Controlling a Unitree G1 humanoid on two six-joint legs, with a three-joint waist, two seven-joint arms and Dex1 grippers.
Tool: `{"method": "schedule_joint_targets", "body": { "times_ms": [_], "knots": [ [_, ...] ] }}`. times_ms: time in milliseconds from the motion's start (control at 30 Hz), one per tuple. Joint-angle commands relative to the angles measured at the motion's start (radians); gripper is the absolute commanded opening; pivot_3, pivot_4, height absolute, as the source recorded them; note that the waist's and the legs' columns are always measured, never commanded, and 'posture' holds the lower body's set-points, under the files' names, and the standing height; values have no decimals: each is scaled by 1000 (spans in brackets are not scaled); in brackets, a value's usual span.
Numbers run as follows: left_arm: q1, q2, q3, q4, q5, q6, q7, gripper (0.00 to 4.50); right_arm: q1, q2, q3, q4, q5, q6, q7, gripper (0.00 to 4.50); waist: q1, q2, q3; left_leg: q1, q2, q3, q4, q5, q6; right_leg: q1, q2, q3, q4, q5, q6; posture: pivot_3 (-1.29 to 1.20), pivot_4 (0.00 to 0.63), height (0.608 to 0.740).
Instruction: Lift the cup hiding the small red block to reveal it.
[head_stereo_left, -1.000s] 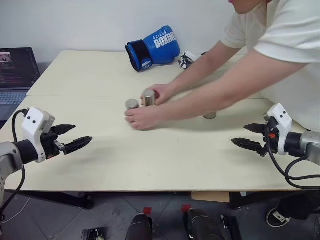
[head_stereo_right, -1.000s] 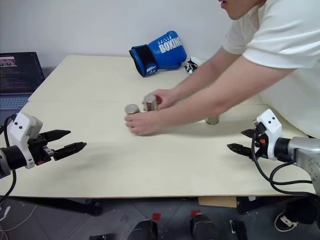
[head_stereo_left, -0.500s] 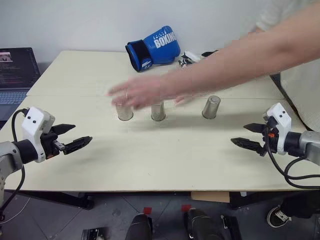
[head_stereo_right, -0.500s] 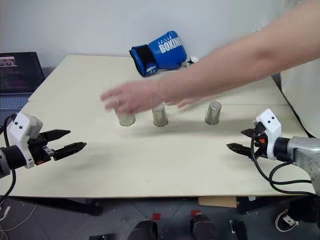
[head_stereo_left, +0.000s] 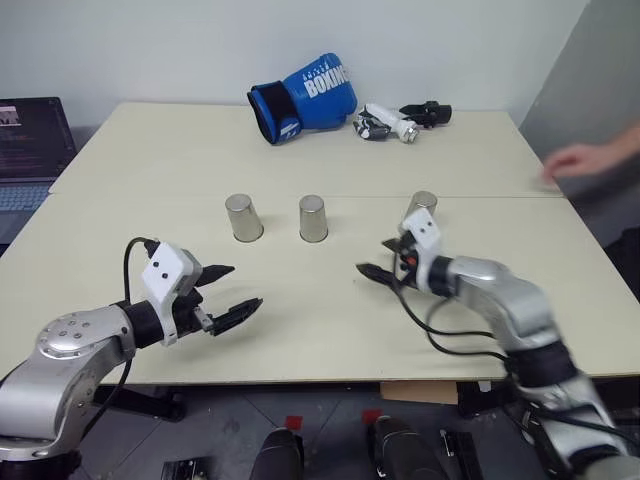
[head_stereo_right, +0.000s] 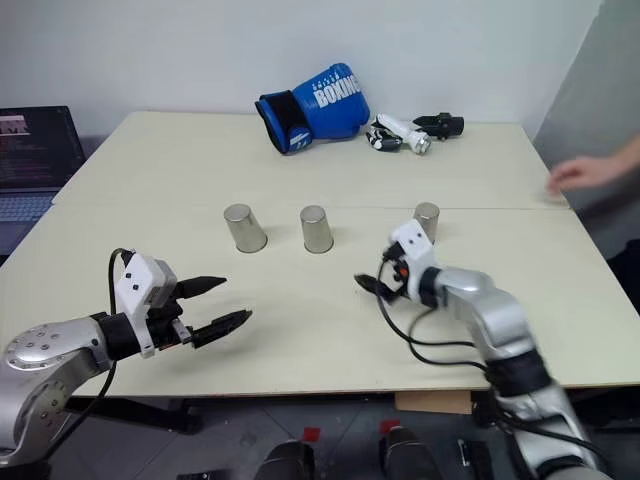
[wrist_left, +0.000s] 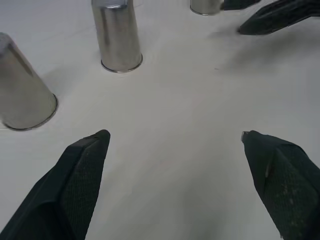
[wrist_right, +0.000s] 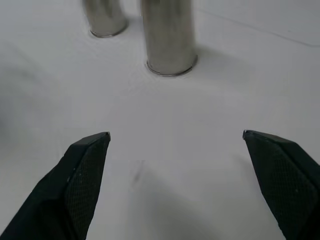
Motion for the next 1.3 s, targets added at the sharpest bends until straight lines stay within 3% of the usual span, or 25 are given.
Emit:
{"method": "schedule_joint_targets", "body": {
  "times_ms": [33,200,433,833,933,1167,1300],
  "knots": [
    [3,-20,15,-70,-5,10,67,4469,-136,124,7,262,-74,-196,-33,4500,-2,0,0,0,0,0,0,0,0,0,0,0,0,1,-2,0,150,740],
    [17,-18,29,-99,-25,33,93,4469,-293,242,-25,591,-131,-383,-70,4500,-4,0,0,-1,-1,-1,-1,0,0,0,-1,-1,0,2,-4,0,150,740],
    [14,-22,25,-124,-51,60,119,4469,-439,333,-67,901,-178,-573,-106,4500,-13,0,0,-1,-1,-2,-1,0,-1,0,0,-1,0,2,-4,0,150,740],
    [-22,-16,1,-122,-68,84,139,4469,-563,419,-161,1111,-203,-732,-168,4500,-21,1,1,-1,-1,-3,-1,0,0,0,0,-2,0,2,-4,0,150,740],
    [-30,-19,-7,-120,-67,85,143,4500,-573,429,-169,1133,-220,-762,-195,4065,-21,1,1,-1,-1,-4,-1,0,0,0,0,-2,0,2,-4,0,150,740],
    [-41,-18,-14,-104,-60,78,143,4500,-586,440,-196,1143,-234,-795,-194,2592,-21,1,1,-1,-1,-4,-1,0,0,0,0,-3,0,2,-5,0,150,740],
    [-36,-19,-13,-105,-59,77,146,4500,-595,420,-237,1071,-192,-791,-143,2512,-21,1,1,-1,-1,-4,-1,0,0,0,0,-3,0,2,-5,0,150,740]
  ]
}}
